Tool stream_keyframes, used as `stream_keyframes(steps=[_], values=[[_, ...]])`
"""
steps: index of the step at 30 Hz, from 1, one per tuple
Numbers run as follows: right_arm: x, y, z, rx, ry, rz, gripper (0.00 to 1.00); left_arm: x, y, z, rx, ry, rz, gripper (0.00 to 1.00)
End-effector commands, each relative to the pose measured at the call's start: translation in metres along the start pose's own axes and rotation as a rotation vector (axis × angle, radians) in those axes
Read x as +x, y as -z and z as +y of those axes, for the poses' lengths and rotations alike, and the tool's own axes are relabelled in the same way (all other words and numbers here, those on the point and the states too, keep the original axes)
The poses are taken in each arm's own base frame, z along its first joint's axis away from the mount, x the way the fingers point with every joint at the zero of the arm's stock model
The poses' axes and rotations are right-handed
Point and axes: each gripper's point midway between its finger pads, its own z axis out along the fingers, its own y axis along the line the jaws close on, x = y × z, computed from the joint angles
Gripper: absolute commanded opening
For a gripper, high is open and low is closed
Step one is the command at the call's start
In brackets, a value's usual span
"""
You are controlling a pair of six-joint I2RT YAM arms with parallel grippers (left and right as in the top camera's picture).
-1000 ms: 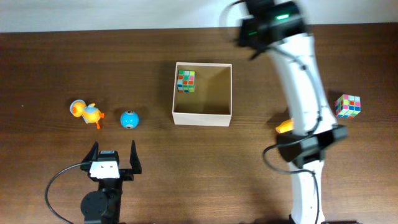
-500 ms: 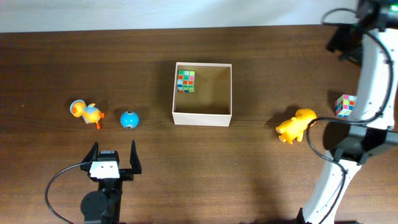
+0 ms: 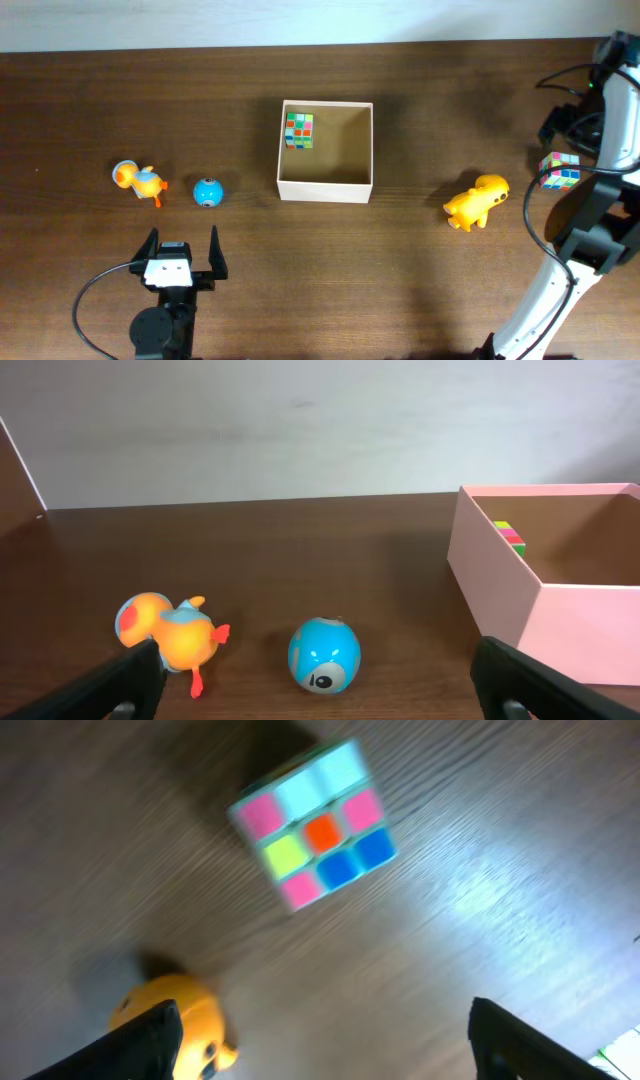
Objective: Pack container
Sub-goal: 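Grasp the second Rubik's cube with the right gripper and lift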
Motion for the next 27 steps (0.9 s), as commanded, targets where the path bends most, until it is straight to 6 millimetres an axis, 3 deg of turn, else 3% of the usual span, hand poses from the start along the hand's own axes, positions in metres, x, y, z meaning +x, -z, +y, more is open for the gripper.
stream_keyframes(steps=[1,9,27], values=[[-0.008,-0.006,-0.017,0.003,-0.003,-0.014,0.89,0.001,0.000,-0.001,0.001,-0.016,-0.002,0.99],[-0.026,-0.031,0.003,-0.096,0.142,-0.067,1.00,0.001,0.000,-0.001,0.001,-0.016,-0.002,0.99],[-0.028,-0.096,0.022,-0.139,0.244,-0.093,1.00,0.001,0.000,-0.001,0.001,-0.016,-0.002,0.99]])
